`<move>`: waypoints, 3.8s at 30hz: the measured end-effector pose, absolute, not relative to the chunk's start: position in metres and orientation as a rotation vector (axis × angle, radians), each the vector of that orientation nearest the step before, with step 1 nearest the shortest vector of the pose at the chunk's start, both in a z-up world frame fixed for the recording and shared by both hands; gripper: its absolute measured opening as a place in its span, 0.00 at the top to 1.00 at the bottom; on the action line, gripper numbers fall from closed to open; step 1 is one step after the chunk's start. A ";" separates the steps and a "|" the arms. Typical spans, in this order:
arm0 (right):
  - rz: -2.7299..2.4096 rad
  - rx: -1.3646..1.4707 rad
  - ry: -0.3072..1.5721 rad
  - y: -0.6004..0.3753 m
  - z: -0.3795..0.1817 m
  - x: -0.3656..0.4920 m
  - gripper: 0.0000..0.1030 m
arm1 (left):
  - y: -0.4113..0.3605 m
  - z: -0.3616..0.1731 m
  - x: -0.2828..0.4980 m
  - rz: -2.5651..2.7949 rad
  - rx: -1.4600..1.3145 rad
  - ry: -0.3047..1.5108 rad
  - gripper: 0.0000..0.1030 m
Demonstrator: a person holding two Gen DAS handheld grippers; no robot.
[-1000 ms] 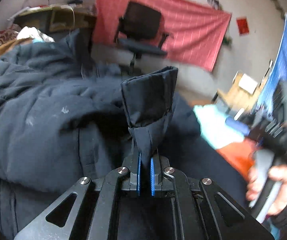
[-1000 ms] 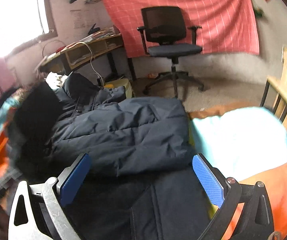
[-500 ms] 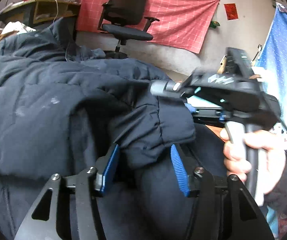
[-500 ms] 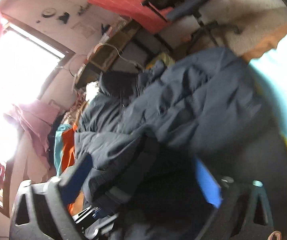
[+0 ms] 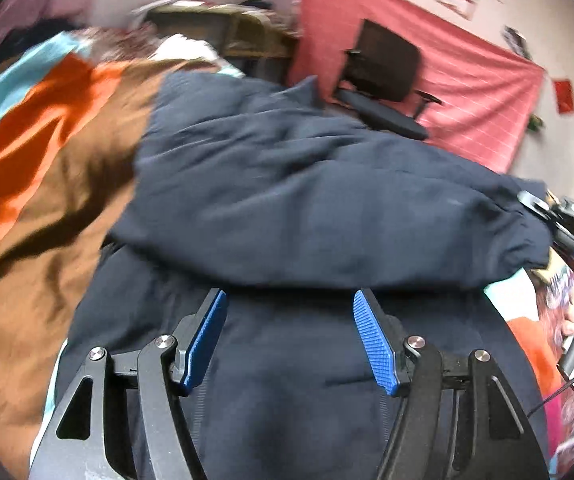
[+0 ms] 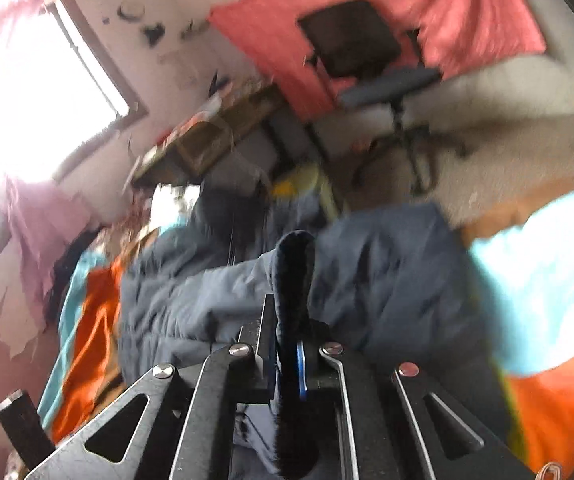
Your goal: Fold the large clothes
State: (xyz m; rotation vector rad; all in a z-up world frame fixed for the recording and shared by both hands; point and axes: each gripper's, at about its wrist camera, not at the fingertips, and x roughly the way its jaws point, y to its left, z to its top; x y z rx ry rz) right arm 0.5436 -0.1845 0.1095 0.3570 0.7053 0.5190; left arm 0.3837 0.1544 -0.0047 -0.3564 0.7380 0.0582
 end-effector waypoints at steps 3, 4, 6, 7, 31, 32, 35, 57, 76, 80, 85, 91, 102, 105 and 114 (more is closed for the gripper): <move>0.441 0.343 0.658 -0.194 0.121 0.551 0.93 | 0.166 -0.009 0.387 0.100 -0.369 0.751 0.42; 0.413 0.326 0.659 -0.194 0.118 0.554 0.93 | 0.168 -0.010 0.390 0.112 -0.364 0.755 0.42; 0.366 0.270 0.682 -0.192 0.110 0.563 0.93 | 0.172 -0.011 0.394 0.118 -0.368 0.764 0.42; 0.348 0.230 0.698 -0.189 0.102 0.567 0.93 | 0.174 -0.012 0.397 0.119 -0.375 0.769 0.42; 0.388 -0.091 0.847 -0.123 0.018 0.567 0.31 | 0.154 -0.054 0.458 0.082 -0.191 0.767 0.23; 0.395 -0.059 0.866 -0.126 0.010 0.571 0.31 | 0.154 -0.056 0.459 0.084 -0.189 0.762 0.22; 0.418 -0.019 0.893 -0.130 -0.004 0.579 0.30 | 0.150 -0.061 0.458 0.096 -0.172 0.744 0.18; 0.325 0.102 0.885 -0.165 -0.005 0.563 0.00 | 0.164 -0.063 0.446 0.047 -0.269 0.761 0.02; 0.314 0.085 1.026 -0.200 0.041 0.447 0.00 | 0.215 0.014 0.331 -0.170 -0.276 0.841 0.02; 0.276 0.012 1.032 -0.180 0.068 0.438 0.00 | 0.221 0.030 0.337 -0.197 -0.178 0.834 0.02; 0.296 0.037 1.010 -0.158 0.104 0.454 0.00 | 0.235 0.043 0.378 -0.147 -0.094 0.826 0.02; 0.292 0.086 0.988 -0.140 0.116 0.496 0.00 | 0.247 0.058 0.447 -0.087 -0.121 0.808 0.02; 0.326 0.150 0.950 -0.101 0.076 0.674 0.00 | 0.238 0.057 0.624 0.011 -0.112 0.702 0.02; 0.369 0.191 0.962 -0.083 0.059 0.728 0.00 | 0.236 0.043 0.668 0.026 -0.143 0.748 0.02; 0.369 0.354 1.085 -0.043 -0.005 0.841 0.16 | 0.235 0.022 0.727 0.094 -0.113 0.739 0.07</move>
